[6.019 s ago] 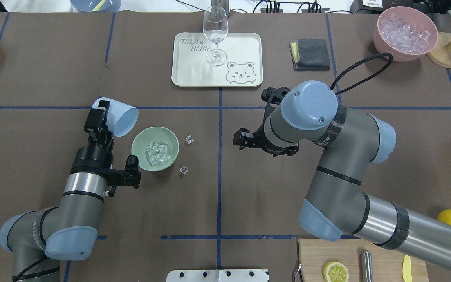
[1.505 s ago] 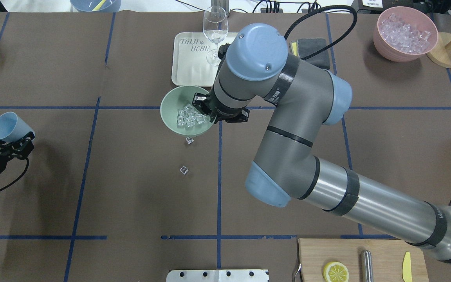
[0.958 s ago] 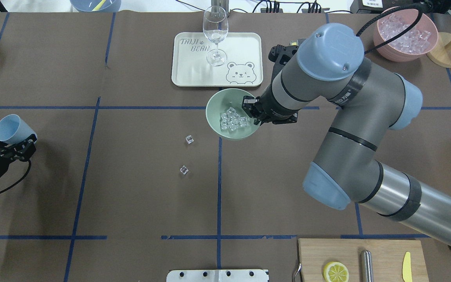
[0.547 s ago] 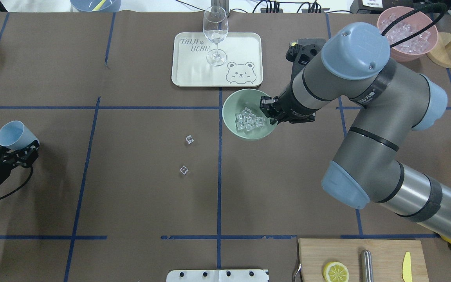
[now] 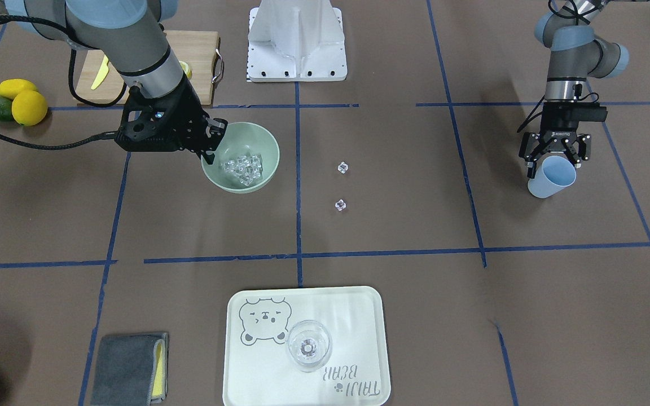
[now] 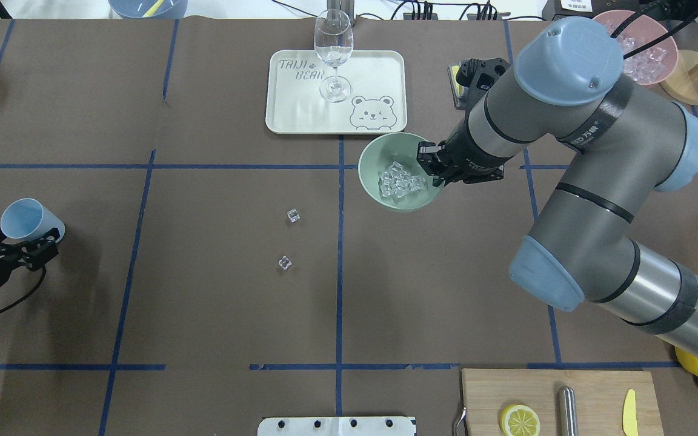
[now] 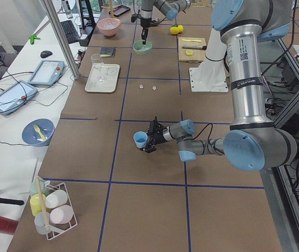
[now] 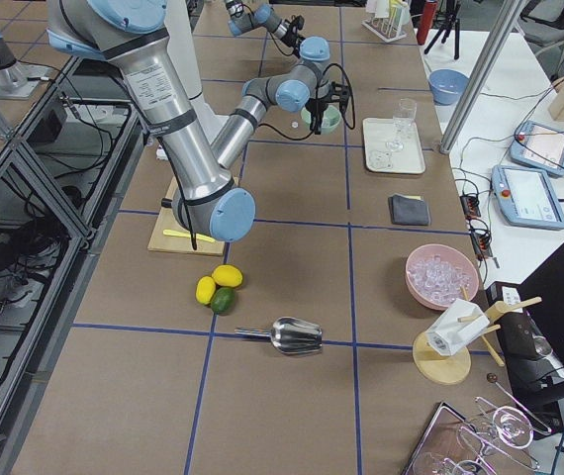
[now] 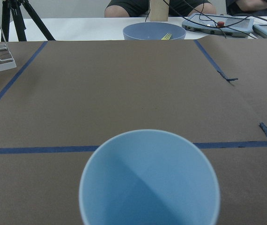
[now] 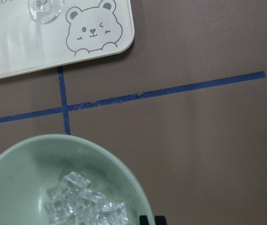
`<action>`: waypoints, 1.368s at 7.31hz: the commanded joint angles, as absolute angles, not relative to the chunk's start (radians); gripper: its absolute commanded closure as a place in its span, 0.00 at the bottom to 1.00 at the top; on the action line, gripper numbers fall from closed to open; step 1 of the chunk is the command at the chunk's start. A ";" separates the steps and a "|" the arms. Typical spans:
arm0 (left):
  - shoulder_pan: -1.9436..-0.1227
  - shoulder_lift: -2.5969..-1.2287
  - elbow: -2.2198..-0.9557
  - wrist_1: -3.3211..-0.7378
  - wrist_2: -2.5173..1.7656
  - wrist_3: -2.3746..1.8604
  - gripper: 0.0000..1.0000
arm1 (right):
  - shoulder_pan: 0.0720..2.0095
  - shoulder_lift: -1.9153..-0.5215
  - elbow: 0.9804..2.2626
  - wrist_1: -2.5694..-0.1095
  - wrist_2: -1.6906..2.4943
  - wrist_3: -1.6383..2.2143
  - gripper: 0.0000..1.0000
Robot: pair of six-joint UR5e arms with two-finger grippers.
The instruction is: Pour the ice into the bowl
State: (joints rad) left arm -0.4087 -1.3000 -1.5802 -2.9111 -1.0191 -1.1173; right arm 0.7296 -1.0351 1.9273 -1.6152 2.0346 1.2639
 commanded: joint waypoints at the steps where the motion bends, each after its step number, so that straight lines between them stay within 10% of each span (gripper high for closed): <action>1: -0.410 -1.189 -1.711 -2.908 -1.124 -1.060 0.00 | 0.745 -1.038 1.924 -1.623 2.037 1.250 1.00; 6: -0.465 -1.141 -2.049 -2.520 -1.425 -0.979 0.00 | 0.747 -1.150 1.960 -1.617 2.025 1.165 1.00; 10: -0.882 -1.383 -2.060 -2.236 -1.716 -0.610 0.00 | 0.779 -1.477 2.056 -1.573 2.008 0.947 1.00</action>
State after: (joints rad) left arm -0.7846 -1.2954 -2.0562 -2.3494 -1.6671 -0.7061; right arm 0.7607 -1.3802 2.0451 -1.5984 2.0175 1.0115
